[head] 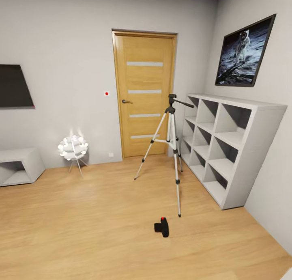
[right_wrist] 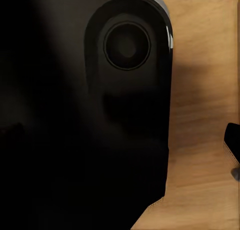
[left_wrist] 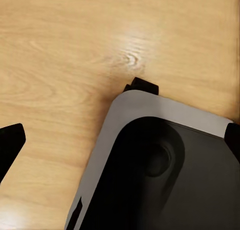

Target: Attach the digital camera to the camera tripod in the bedroom.

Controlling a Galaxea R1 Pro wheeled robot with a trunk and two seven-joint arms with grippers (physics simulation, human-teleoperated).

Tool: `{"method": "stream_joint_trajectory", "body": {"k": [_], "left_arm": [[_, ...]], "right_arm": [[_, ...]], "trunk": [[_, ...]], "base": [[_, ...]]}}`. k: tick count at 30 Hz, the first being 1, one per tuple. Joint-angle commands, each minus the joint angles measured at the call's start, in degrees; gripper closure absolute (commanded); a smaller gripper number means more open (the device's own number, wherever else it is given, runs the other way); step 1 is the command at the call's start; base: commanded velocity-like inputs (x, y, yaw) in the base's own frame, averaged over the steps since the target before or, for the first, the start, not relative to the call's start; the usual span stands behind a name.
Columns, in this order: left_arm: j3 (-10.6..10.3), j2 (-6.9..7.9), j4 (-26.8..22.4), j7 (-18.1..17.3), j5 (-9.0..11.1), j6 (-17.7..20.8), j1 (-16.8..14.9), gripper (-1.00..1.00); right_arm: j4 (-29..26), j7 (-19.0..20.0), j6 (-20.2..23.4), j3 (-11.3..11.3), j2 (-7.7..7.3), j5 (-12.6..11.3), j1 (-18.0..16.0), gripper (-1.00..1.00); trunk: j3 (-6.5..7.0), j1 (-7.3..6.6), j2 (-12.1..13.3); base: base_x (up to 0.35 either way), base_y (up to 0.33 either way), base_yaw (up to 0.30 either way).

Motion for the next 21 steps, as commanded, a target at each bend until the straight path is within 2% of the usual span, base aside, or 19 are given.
{"method": "stream_joint_trajectory", "body": {"k": [1,21], "left_arm": [[0.0,0.01,-0.1,0.1,0.2,0.0,0.0,-1.0],[0.0,0.03,-0.1,0.1,0.2,-0.1,0.0,-1.0]], "right_arm": [[0.0,0.0,-0.2,-0.1,0.0,0.0,0.0,-1.0],[0.0,0.0,-0.2,-0.1,-0.08,0.3,0.0,-1.0]], "trunk": [[-0.04,0.03,0.0],[-0.04,0.03,0.0]], "base": [[0.322,0.0,0.0],[0.322,0.0,0.0]]}}
